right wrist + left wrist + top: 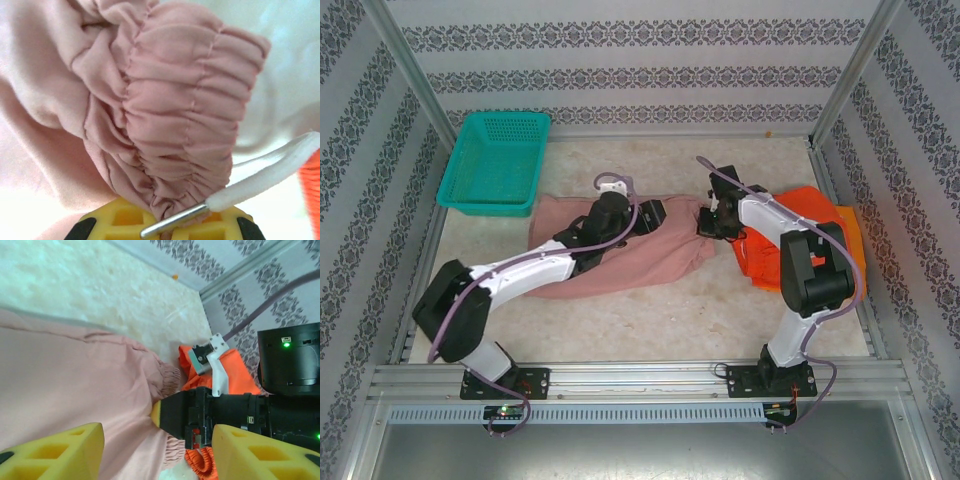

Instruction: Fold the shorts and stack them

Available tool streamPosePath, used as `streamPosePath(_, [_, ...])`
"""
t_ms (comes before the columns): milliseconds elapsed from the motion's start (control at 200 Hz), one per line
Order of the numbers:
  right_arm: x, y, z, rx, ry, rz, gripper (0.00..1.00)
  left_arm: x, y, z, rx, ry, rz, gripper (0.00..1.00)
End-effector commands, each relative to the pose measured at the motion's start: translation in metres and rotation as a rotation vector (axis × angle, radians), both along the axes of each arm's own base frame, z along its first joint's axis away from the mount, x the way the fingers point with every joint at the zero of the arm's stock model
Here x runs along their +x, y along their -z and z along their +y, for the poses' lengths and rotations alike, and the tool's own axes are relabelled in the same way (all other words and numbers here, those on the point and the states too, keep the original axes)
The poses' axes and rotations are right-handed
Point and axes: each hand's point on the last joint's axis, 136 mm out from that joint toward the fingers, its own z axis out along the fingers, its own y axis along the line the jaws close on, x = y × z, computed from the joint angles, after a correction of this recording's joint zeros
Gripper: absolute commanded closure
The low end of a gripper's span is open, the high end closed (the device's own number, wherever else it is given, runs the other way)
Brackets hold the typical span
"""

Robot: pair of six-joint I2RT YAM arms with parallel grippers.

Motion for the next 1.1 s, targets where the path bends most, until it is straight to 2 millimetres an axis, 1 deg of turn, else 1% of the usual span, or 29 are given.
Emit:
streamPosePath(0, [-0.007, -0.047, -0.026, -0.141, -0.055, -0.025, 1.0, -0.004, 0.014, 0.033, 0.097, -0.063, 0.011, 0.39])
streamPosePath(150, [-0.005, -0.088, -0.037, -0.213, -0.107, -0.067, 1.0, -0.011, 0.005, 0.059, 0.108, -0.115, -0.016, 0.34])
streamPosePath(290, [-0.002, -0.12, -0.059, -0.323, -0.127, -0.098, 1.0, -0.018, 0.003, 0.078, 0.116, -0.148, -0.018, 0.31])
streamPosePath(425, [-0.002, -0.142, -0.076, -0.426, -0.161, -0.09, 1.0, -0.025, 0.003, 0.093, 0.123, -0.17, -0.016, 0.27])
streamPosePath(510, [0.0, -0.155, -0.086, -0.489, -0.171, -0.091, 1.0, -0.029, 0.008, 0.1, 0.13, -0.178, -0.006, 0.25])
streamPosePath(619, [0.004, -0.171, -0.092, -0.558, -0.174, -0.09, 1.0, -0.035, 0.015, 0.108, 0.129, -0.192, 0.009, 0.24])
streamPosePath(709, [0.009, -0.182, -0.087, -0.612, -0.196, -0.093, 1.0, -0.039, 0.022, 0.114, 0.13, -0.203, 0.02, 0.24])
streamPosePath(819, [0.014, -0.187, -0.075, -0.683, -0.238, -0.084, 1.0, -0.043, 0.03, 0.12, 0.133, -0.212, 0.038, 0.24])
streamPosePath(984, [0.021, -0.187, -0.045, -0.763, -0.287, -0.071, 1.0, -0.05, 0.044, 0.13, 0.132, -0.235, 0.064, 0.23])
streamPosePath(1094, [0.023, -0.186, -0.019, -0.817, -0.323, -0.071, 1.0, -0.055, 0.055, 0.138, 0.127, -0.257, 0.091, 0.23])
